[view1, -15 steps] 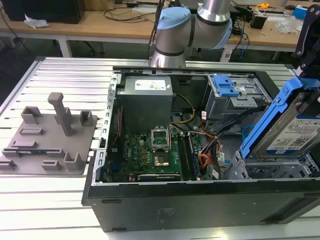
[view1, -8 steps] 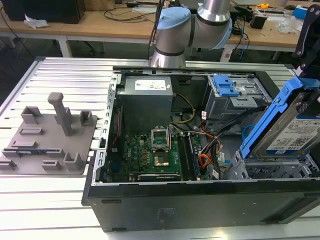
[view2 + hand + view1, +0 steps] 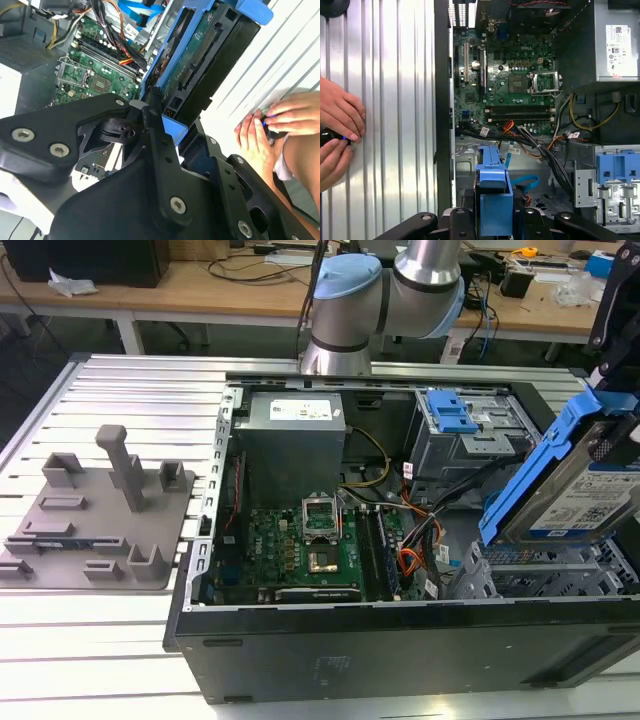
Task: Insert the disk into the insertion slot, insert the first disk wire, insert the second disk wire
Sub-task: 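Insert the disk into the insertion slot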
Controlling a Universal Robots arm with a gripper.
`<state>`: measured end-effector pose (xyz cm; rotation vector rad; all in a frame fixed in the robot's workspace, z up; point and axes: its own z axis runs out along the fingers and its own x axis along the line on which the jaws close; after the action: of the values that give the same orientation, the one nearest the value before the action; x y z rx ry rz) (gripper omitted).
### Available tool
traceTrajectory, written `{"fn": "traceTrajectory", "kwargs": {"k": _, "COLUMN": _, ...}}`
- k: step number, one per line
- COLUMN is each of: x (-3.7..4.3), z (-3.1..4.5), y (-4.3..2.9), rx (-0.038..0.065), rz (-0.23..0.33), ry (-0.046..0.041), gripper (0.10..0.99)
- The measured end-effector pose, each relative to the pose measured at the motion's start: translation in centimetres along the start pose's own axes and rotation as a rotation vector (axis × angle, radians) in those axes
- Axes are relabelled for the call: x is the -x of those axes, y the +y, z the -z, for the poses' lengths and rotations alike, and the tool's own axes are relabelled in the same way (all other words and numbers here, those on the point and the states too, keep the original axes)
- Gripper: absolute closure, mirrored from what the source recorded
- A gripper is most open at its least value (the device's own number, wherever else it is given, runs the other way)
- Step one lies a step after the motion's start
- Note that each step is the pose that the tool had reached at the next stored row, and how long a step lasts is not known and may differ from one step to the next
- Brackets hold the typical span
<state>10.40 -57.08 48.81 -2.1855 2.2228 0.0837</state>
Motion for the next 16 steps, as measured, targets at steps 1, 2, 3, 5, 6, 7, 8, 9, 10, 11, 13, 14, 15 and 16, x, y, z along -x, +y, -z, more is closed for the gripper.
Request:
{"fn": "traceTrajectory", "kwargs": {"k": 1, "x": -0.11, "z": 0.0, "y": 0.0, "rx": -0.005, "rz": 0.0, "ry": -0.0037, "gripper": 0.722}}
{"fn": "traceTrajectory", "kwargs": {"k": 2, "x": -0.23, "z": 0.0, "y": 0.0, "rx": -0.013, "rz": 0.001, "ry": -0.0064, "gripper": 0.722}}
{"fn": "traceTrajectory", "kwargs": {"k": 3, "x": -0.36, "z": 0.01, "y": -0.01, "rx": -0.022, "rz": 0.001, "ry": -0.0093, "gripper": 0.722}}
{"fn": "traceTrajectory", "kwargs": {"k": 5, "x": -0.62, "z": -0.02, "y": -0.02, "rx": -0.032, "rz": 0.002, "ry": -0.0157, "gripper": 0.722}}
{"fn": "traceTrajectory", "kwargs": {"k": 6, "x": -0.64, "z": -0.03, "y": -0.02, "rx": -0.032, "rz": 0.001, "ry": -0.0157, "gripper": 0.722}}
{"fn": "traceTrajectory", "kwargs": {"k": 7, "x": -0.65, "z": -0.03, "y": -0.01, "rx": -0.032, "rz": 0.001, "ry": -0.0157, "gripper": 0.722}}
{"fn": "traceTrajectory", "kwargs": {"k": 8, "x": -0.65, "z": -0.03, "y": -0.01, "rx": -0.032, "rz": 0.001, "ry": -0.0157, "gripper": 0.722}}
{"fn": "traceTrajectory", "kwargs": {"k": 9, "x": -0.65, "z": -0.03, "y": -0.01, "rx": -0.032, "rz": 0.001, "ry": -0.0156, "gripper": 0.722}}
{"fn": "traceTrajectory", "kwargs": {"k": 10, "x": -0.65, "z": -0.03, "y": -0.01, "rx": -0.032, "rz": 0.001, "ry": -0.0156, "gripper": 0.722}}
{"fn": "traceTrajectory", "kwargs": {"k": 11, "x": -0.63, "z": -0.04, "y": -0.01, "rx": -0.032, "rz": 0.001, "ry": -0.0157, "gripper": 0.722}}
{"fn": "traceTrajectory", "kwargs": {"k": 13, "x": -0.49, "z": -0.04, "y": -0.15, "rx": -0.03, "rz": 0.001, "ry": -0.0148, "gripper": 0.722}}
{"fn": "traceTrajectory", "kwargs": {"k": 14, "x": -0.19, "z": -0.09, "y": -0.5, "rx": -0.023, "rz": 0.0, "ry": -0.0136, "gripper": 0.722}}
{"fn": "traceTrajectory", "kwargs": {"k": 15, "x": -0.06, "z": -0.13, "y": -0.58, "rx": -0.021, "rz": 0.0, "ry": -0.0128, "gripper": 0.722}}
{"fn": "traceTrajectory", "kwargs": {"k": 16, "x": 0.08, "z": -0.16, "y": -0.6, "rx": -0.019, "rz": 0.0, "ry": -0.011, "gripper": 0.722}}
